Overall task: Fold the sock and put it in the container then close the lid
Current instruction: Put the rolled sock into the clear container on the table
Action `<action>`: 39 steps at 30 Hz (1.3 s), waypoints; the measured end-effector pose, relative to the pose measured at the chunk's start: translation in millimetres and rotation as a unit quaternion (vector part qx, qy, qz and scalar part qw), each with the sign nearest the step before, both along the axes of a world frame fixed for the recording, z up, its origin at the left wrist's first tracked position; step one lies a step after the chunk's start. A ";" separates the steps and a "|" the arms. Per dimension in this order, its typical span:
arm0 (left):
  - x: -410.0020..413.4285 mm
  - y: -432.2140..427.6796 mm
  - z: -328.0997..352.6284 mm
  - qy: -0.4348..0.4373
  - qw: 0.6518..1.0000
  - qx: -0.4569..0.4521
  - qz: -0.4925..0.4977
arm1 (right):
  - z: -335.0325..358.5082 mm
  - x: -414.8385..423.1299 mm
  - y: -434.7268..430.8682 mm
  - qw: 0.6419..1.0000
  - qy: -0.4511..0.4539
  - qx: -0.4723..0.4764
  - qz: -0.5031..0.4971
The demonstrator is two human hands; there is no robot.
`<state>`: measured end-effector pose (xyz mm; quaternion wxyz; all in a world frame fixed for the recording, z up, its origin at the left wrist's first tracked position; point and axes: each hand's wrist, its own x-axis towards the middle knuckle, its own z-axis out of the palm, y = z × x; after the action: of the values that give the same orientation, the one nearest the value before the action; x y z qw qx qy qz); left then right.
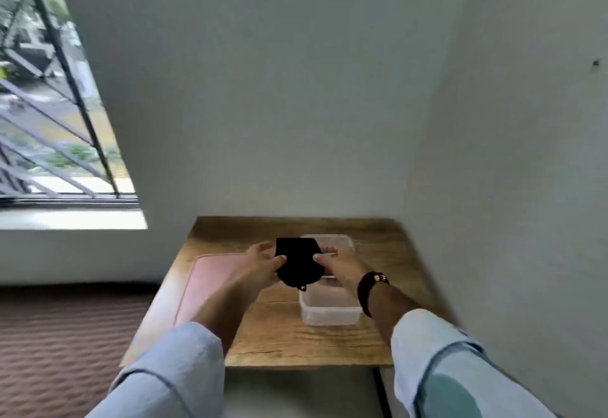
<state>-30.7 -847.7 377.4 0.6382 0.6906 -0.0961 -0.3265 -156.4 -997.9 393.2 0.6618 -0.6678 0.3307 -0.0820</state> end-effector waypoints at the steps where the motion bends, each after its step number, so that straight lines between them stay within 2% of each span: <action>1: -9.8 -19.4 -0.9 0.000 1.000 0.010 -0.003 | -1.6 -11.0 -17.5 1.000 0.012 -0.012 -0.007; 7: -30.5 -83.5 -11.3 -0.126 0.982 0.139 -0.011 | -22.6 -32.2 -75.1 0.994 0.073 -0.061 -0.050; 10: -28.0 -92.7 -19.7 -0.215 0.953 0.212 -0.030 | -34.3 -23.8 -74.2 0.980 0.111 -0.162 -0.039; 12: -25.4 -101.4 -27.9 -0.281 0.923 0.259 -0.045 | -43.9 -12.5 -74.6 0.959 0.138 -0.245 -0.031; 15: -17.9 -112.9 -40.0 -0.379 0.861 0.333 -0.064 | -57.0 9.4 -77.3 0.929 0.167 -0.331 -0.011; 21: -0.4 -133.7 -57.6 -0.501 0.731 0.433 -0.166 | -72.8 40.0 -90.6 0.878 0.261 -0.393 0.085; 24: 4.6 -139.4 -64.1 -0.520 0.693 0.462 -0.191 | -81.2 45.2 -93.1 0.878 0.263 -0.390 0.086; 27: 6.2 -141.0 -68.9 -0.529 0.675 0.475 -0.197 | -82.7 47.4 -91.3 0.868 0.270 -0.404 0.105; 29: 7.1 -137.0 -69.1 -0.534 0.681 0.462 -0.193 | -82.2 47.5 -89.0 0.850 0.282 -0.425 0.131; 34: 19.3 -106.9 -69.6 -0.473 0.806 0.346 -0.080 | -78.0 46.8 -84.0 0.786 0.316 -0.495 0.195; 36: 28.2 -81.4 -72.1 -0.439 0.829 0.345 -0.021 | -73.4 46.0 -79.0 0.800 0.294 -0.488 0.189; 39: 44.5 -28.4 -80.3 -0.359 0.836 0.411 0.054 | -61.8 57.5 -60.2 0.831 0.171 -0.509 0.147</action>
<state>13.7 -876.1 297.1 0.2328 0.9622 -0.1380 -0.0299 -98.9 -1058.1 331.4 0.1655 -0.9543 0.2476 -0.0249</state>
